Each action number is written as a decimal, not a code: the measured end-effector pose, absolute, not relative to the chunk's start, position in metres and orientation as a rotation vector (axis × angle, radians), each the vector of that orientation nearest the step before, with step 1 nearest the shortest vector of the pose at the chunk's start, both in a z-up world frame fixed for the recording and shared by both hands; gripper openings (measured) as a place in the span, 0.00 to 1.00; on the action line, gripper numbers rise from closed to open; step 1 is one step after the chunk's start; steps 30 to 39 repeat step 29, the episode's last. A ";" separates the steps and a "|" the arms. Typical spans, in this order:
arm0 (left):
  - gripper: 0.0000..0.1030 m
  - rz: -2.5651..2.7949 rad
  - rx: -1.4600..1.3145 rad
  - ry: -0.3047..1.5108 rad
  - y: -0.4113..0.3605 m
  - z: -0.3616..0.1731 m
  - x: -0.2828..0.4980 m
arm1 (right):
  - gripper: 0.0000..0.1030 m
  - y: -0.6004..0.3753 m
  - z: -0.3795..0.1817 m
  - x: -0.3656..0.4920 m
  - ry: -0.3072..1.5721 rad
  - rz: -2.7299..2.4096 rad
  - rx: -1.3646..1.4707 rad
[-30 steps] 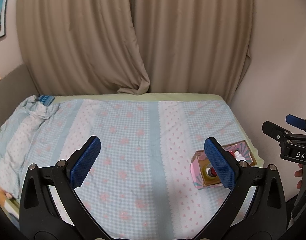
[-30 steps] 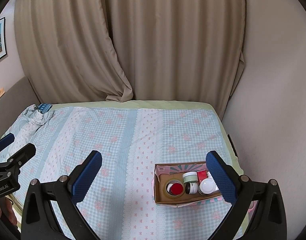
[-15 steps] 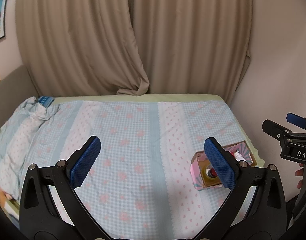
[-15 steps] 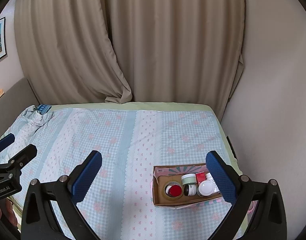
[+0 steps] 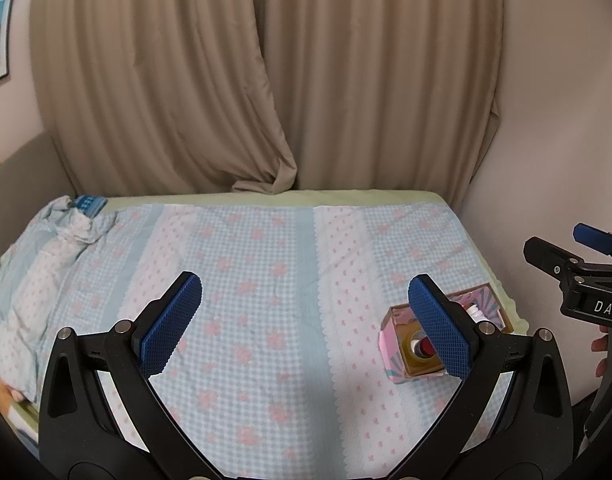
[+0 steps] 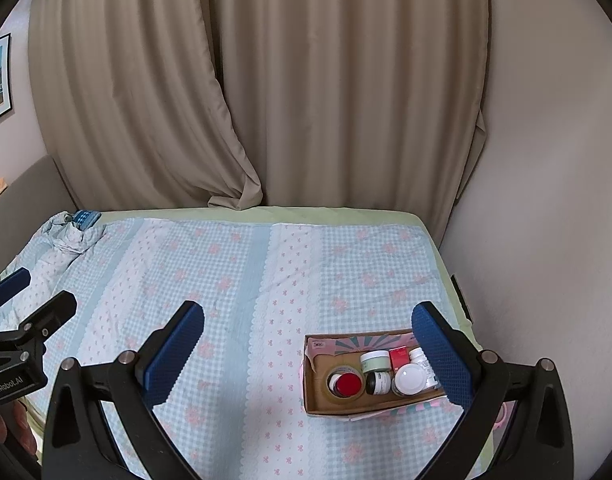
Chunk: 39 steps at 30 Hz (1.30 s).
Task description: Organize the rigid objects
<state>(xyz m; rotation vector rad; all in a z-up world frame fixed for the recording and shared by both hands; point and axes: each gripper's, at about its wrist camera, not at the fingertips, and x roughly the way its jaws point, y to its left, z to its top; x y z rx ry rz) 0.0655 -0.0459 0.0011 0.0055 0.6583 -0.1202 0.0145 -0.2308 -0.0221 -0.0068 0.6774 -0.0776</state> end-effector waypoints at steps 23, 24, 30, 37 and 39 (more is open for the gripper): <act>1.00 -0.100 -0.012 0.572 -0.034 0.005 0.074 | 1.00 -0.223 -0.024 0.029 0.663 -0.086 0.011; 1.00 -0.108 -0.015 0.573 -0.033 0.004 0.075 | 1.00 -0.222 -0.025 0.030 0.664 -0.086 0.009; 1.00 -0.112 -0.024 0.602 -0.028 -0.009 0.084 | 1.00 -0.217 -0.031 0.039 0.689 -0.089 0.009; 1.00 -0.112 -0.024 0.602 -0.028 -0.009 0.084 | 1.00 -0.217 -0.031 0.039 0.689 -0.089 0.009; 1.00 -0.112 -0.024 0.602 -0.028 -0.009 0.084 | 1.00 -0.217 -0.031 0.039 0.689 -0.089 0.009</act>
